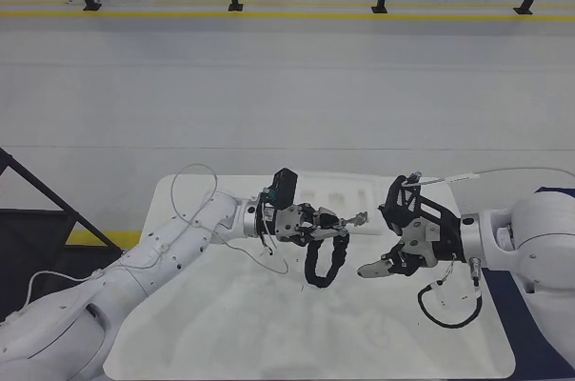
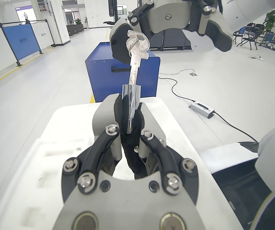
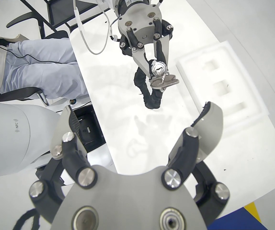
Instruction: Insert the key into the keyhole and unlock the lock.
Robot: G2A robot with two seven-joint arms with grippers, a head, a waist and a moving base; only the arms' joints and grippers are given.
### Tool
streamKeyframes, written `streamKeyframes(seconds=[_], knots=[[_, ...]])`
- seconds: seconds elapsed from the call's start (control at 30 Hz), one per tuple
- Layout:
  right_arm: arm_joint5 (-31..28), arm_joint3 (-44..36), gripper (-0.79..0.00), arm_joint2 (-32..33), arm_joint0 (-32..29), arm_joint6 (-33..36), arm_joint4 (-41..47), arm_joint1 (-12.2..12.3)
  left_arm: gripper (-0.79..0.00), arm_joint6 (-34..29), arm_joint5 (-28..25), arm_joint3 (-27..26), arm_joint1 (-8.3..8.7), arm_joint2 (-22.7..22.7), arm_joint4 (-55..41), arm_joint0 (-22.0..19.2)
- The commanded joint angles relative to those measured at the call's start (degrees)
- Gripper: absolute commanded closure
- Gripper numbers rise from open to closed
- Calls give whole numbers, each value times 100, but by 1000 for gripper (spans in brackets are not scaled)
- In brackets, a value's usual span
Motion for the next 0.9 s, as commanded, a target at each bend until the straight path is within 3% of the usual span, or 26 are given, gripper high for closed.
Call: streamKeyframes(seconds=[0.0, 0.23, 0.37, 0.67, 0.87], knots=[[-2, 0, -785, 0, 0, 0, 0, 0, 0, -49, 0, 10, 51, 59, -68, -89], [103, 126, -785, -12, -89, -61, -326, 16, 0, -339, 0, 17, 160, 65, -131, -217], [-510, 21, -785, -201, 47, 144, -875, 40, 0, -542, 0, 19, 157, 113, -270, -230], [-1561, -369, -785, -514, -16, -906, -2301, 141, 0, -860, 0, 59, 36, 160, -515, -297], [-1789, -626, -785, -457, -238, -1319, -2792, 178, 0, -915, 0, 179, -55, 174, -624, -294]])
